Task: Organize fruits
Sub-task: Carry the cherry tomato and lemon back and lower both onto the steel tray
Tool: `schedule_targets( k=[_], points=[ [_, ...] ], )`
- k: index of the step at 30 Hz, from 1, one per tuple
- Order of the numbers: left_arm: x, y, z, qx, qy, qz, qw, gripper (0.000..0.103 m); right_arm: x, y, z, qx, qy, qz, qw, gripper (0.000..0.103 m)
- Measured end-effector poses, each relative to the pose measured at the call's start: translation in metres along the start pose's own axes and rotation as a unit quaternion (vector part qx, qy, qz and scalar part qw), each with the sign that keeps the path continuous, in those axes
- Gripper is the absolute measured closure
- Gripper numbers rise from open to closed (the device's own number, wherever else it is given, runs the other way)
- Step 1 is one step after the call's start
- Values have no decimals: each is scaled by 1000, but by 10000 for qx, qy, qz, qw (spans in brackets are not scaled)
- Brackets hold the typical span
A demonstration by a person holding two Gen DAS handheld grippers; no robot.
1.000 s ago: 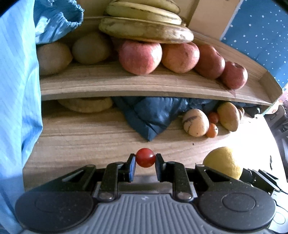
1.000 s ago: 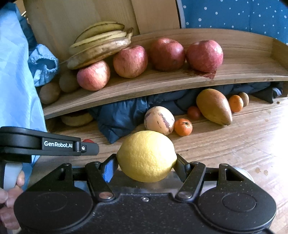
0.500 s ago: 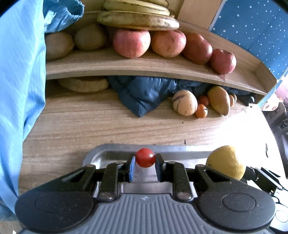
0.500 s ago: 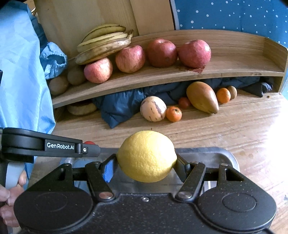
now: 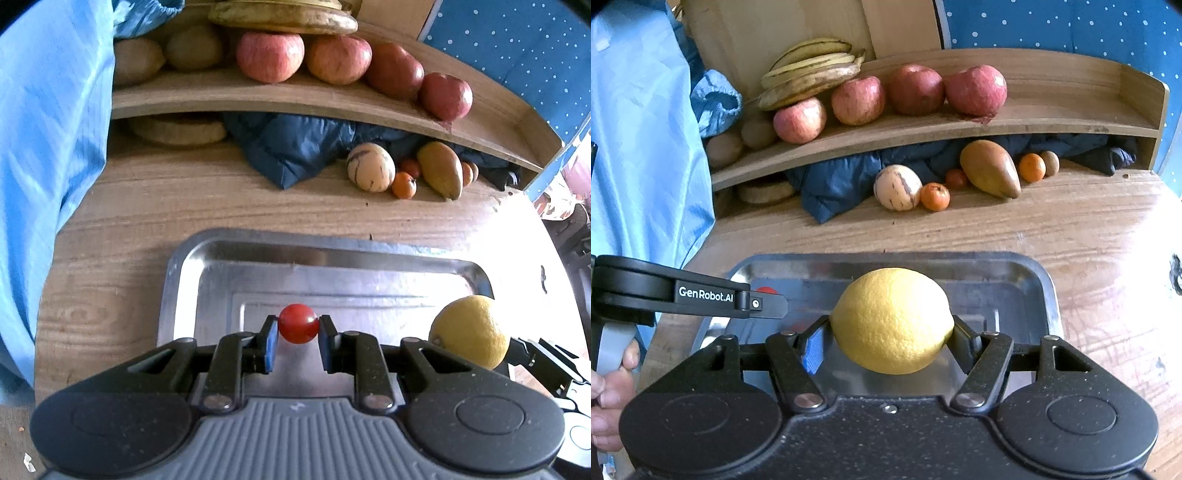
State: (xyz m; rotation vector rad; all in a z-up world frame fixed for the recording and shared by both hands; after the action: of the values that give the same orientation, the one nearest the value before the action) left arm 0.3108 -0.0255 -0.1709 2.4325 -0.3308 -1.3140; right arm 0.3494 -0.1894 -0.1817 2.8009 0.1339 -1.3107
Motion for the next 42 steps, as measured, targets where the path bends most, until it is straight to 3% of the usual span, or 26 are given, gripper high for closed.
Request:
schedule_targets(
  k=[15,42],
  points=[
    [-8,6,34,-167,25,-86,9998,78,-18,3,32,-84,-100,-99,9999,35],
    [-17,16,59,-358,-35,-189,9992,78,-31,14,63,-217,-326,-116,9992,35]
  ],
)
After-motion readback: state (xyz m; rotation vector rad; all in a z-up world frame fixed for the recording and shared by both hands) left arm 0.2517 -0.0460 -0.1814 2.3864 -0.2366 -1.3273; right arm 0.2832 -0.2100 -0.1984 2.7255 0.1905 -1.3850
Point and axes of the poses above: each gripper's, at about its wrist camera, not at the fingertips, and x roughly the way its jaws point, y to its right, z to its underside, the point moved 9 cm from there along x, roughly the way its jaws point, and after that the axes turned 14 degrees about z, right-handed, at the moved point
